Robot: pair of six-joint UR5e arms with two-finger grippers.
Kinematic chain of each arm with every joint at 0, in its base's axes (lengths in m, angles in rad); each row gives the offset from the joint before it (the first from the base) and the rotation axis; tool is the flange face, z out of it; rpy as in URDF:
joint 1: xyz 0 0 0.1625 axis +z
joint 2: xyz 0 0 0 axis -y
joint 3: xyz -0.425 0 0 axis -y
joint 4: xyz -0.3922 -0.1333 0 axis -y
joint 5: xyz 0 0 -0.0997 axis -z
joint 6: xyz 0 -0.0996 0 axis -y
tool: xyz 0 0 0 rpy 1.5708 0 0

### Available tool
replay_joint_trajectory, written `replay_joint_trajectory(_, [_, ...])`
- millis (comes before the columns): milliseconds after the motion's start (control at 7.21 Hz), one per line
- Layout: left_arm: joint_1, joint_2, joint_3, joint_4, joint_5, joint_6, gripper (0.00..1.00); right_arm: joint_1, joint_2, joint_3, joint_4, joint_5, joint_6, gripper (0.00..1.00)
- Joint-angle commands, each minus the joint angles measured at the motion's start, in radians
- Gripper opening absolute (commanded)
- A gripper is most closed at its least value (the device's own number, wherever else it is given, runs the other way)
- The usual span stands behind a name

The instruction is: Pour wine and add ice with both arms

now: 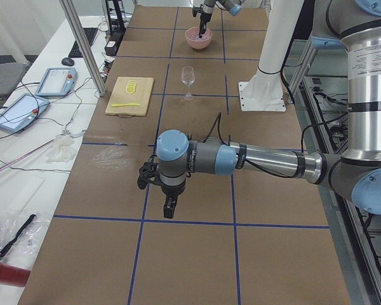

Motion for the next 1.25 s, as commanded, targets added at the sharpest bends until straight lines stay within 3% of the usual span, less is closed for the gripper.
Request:
replay_joint_trajectory(0, [0.000,0.000,0.000,0.000,0.000,0.000,1.00,0.064,0.007,0.057,-0.010,0.091,-0.005,0.00])
replay_joint_trajectory(277, [-0.003,0.002,0.001,0.002,0.000,0.000,1.00,0.071,0.098,0.104,-0.081,0.114,-0.005,0.00])
replay_joint_trajectory(693, [-0.009,0.005,-0.008,0.003,-0.004,0.002,1.00,0.024,0.466,0.227,-0.581,0.111,0.005,0.00])
replay_joint_trajectory(971, [-0.009,0.003,-0.012,0.003,-0.053,0.002,1.00,-0.039,0.771,0.219,-0.874,0.095,0.083,0.00])
replay_joint_trajectory(1109, [-0.011,0.005,-0.017,0.003,-0.053,0.002,1.00,-0.081,0.900,0.178,-0.959,0.064,0.114,0.00])
